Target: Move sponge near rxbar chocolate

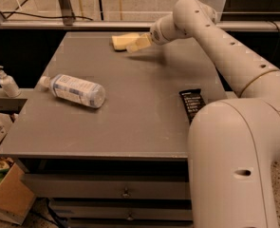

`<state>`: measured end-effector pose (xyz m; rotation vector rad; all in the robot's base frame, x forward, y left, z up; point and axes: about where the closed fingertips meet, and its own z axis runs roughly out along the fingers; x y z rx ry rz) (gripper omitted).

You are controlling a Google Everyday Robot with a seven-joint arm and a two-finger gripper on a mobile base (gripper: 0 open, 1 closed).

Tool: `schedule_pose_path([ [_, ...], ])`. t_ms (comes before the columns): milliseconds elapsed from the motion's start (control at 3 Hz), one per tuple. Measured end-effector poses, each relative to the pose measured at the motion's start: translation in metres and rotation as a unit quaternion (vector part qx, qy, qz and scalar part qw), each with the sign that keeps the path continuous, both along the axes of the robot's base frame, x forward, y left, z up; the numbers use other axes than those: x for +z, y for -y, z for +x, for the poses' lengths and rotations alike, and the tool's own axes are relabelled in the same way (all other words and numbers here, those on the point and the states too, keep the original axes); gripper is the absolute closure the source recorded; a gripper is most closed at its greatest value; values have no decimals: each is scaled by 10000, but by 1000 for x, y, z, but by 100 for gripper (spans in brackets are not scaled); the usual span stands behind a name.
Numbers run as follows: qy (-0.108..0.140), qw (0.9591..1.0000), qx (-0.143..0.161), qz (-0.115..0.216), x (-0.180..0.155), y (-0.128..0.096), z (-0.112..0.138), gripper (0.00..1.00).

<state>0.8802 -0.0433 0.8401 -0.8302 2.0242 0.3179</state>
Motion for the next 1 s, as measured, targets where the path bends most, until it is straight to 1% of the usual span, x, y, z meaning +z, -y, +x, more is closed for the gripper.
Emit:
schedule_pose_path([
  [333,-34,10000,-1,66,-5,-11,7,0],
  [667,-103,9999,-2,101,-13,-17,9,19],
  [1000,-161,9998,-12,128,-15,-19,9,42],
])
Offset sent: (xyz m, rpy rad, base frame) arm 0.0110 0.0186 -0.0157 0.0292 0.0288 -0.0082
